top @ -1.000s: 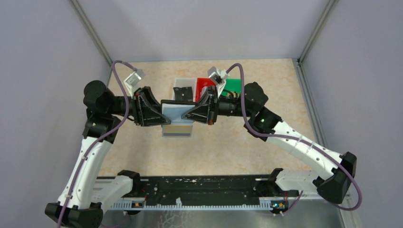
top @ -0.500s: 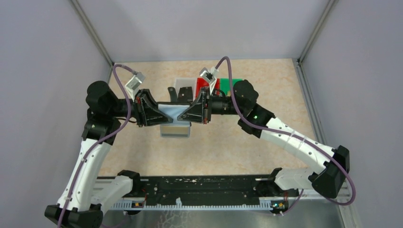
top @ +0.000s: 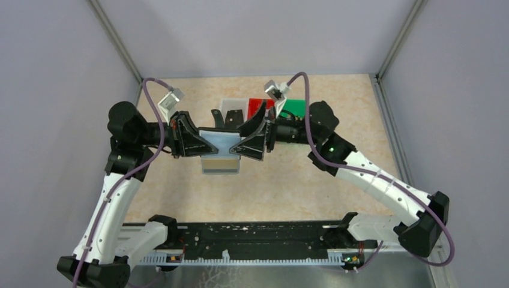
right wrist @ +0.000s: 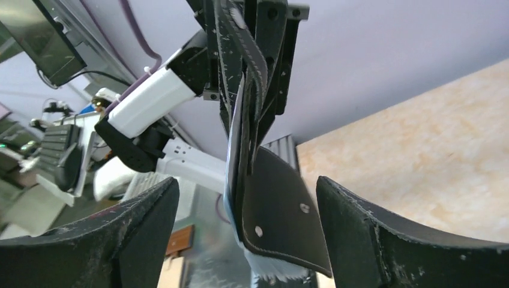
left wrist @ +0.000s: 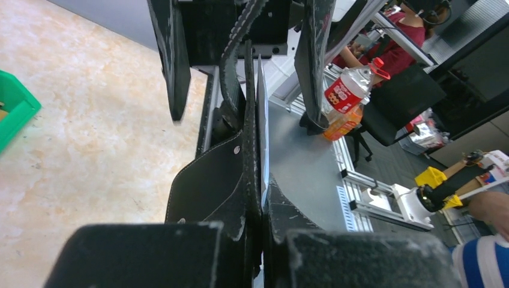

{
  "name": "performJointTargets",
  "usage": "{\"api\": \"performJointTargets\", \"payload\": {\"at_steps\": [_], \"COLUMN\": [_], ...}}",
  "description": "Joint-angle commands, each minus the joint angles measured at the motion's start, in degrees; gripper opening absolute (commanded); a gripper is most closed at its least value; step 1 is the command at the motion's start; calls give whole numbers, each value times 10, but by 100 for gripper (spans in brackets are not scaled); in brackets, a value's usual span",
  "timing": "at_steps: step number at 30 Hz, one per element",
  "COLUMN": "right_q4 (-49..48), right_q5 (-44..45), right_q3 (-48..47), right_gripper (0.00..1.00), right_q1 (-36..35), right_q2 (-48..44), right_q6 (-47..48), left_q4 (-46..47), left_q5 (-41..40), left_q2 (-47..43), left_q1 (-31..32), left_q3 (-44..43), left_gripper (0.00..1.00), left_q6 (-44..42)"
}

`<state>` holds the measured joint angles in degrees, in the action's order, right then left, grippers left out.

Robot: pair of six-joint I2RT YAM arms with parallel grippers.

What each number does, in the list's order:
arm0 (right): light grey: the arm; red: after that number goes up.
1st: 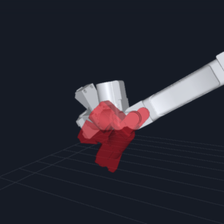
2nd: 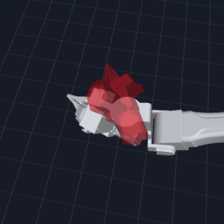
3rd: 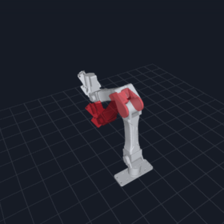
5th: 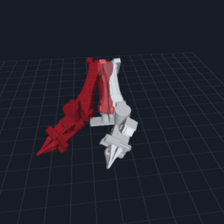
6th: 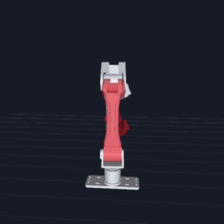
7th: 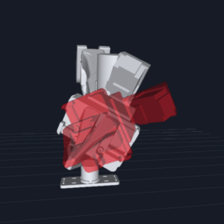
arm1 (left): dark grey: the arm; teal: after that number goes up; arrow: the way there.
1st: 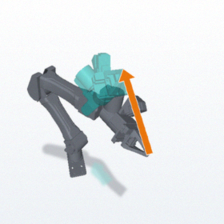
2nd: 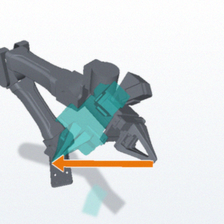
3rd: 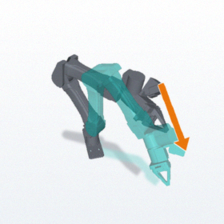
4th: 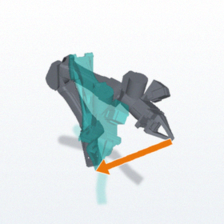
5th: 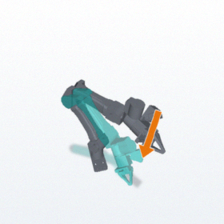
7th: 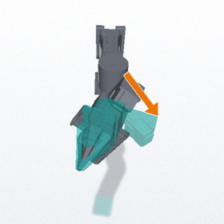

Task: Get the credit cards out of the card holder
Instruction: Remove the credit card from the card holder.

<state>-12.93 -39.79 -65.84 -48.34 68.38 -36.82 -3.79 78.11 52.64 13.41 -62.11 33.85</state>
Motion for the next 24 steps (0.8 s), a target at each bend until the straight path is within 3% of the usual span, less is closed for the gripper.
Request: {"api": "performJointTargets", "payload": {"at_steps": [1,8,24], "right_q4": [-72,-161,-238], "right_q5": [12,-39,-23], "right_q3": [19,94,179], "right_gripper": [85,88,72], "right_q1": [21,22,-4], "right_q2": [-69,-70,-56], "right_q6": [48,36,16], "left_q4": [129,236,232], "left_q5": [17,-4,-17], "left_q2": [0,13,19], "left_q1": [3,3,3], "left_q3": [-2,1,-17], "left_gripper": [0,0,0], "left_q6": [132,245,256]}}
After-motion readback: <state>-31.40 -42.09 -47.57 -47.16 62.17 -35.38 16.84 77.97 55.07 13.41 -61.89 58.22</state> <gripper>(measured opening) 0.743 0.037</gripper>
